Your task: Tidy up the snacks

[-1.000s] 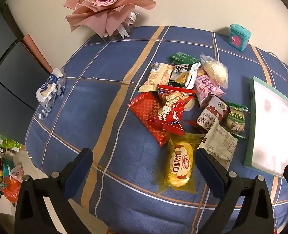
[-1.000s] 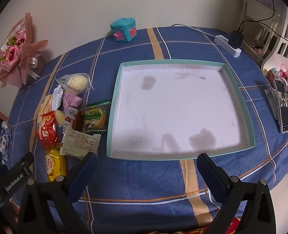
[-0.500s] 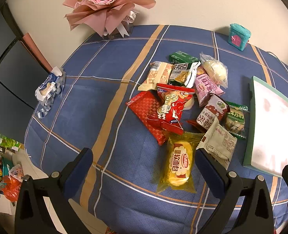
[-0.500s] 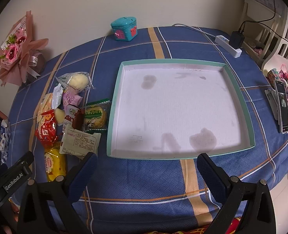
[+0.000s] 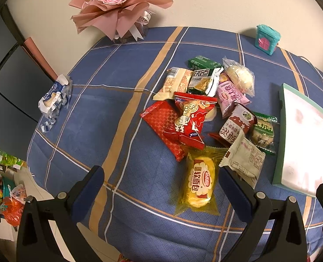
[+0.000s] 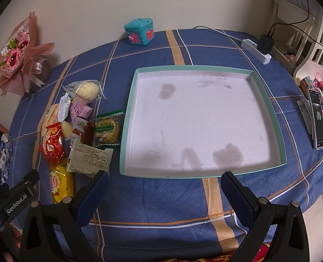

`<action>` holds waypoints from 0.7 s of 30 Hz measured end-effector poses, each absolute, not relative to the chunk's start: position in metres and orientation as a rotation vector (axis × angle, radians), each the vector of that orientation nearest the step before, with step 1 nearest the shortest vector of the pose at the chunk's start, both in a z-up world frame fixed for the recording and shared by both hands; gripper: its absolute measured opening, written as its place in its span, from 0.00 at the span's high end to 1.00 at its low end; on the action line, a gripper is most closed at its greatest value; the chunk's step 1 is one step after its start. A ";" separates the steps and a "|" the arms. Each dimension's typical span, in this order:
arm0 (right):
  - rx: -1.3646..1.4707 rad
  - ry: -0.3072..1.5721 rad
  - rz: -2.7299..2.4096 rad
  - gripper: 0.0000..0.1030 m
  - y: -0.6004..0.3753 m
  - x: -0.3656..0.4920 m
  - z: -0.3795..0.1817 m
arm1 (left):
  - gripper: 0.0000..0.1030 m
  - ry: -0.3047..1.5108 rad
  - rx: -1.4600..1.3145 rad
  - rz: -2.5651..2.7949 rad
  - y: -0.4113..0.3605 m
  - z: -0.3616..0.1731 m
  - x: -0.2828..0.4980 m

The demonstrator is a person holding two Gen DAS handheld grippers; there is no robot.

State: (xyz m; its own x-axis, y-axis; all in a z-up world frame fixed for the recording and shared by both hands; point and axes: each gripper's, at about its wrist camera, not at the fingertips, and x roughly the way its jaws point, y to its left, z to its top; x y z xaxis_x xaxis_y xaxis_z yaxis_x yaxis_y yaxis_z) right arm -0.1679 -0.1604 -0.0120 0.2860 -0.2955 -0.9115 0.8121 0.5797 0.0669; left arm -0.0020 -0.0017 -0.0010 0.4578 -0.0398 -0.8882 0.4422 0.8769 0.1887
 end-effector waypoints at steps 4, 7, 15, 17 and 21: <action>0.596 1.031 -0.803 0.00 -0.159 -0.168 -0.013 | 0.00 1.062 0.424 -0.311 -0.002 -0.001 -0.002; 0.595 1.035 -0.802 0.00 -0.160 -0.168 -0.013 | 0.00 1.063 0.423 -0.312 -0.002 0.000 -0.002; 0.594 1.037 -0.802 0.00 -0.160 -0.167 -0.013 | 0.00 1.064 0.423 -0.312 -0.002 0.000 -0.001; 0.594 1.037 -0.802 0.00 -0.160 -0.167 -0.014 | 0.00 1.064 0.423 -0.312 -0.002 0.000 -0.001; 0.594 1.038 -0.802 0.00 -0.160 -0.167 -0.014 | 0.00 1.064 0.422 -0.311 -0.002 0.000 -0.001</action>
